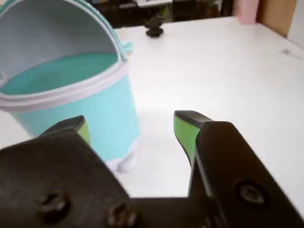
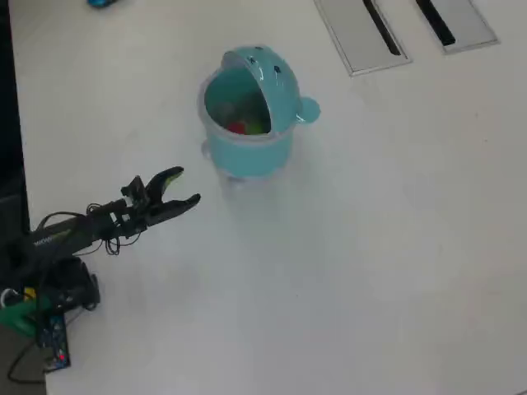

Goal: Grasp RGB lego blocks and put them in the bin one by one.

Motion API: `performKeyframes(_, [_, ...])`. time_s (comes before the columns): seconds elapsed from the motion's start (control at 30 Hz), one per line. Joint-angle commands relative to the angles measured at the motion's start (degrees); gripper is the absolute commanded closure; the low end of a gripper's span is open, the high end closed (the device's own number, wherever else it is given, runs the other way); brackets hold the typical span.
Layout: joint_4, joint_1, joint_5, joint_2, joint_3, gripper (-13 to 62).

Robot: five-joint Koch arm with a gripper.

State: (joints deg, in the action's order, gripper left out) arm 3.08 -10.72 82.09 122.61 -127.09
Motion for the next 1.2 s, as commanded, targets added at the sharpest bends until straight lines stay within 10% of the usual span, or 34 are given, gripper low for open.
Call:
performKeyframes(0.0, [-4.6, -0.1, -0.8, 1.8, 1.1, 16.3])
performKeyframes(1.17, [-7.9, -1.6, -35.4, 11.7, -20.0, 15.3])
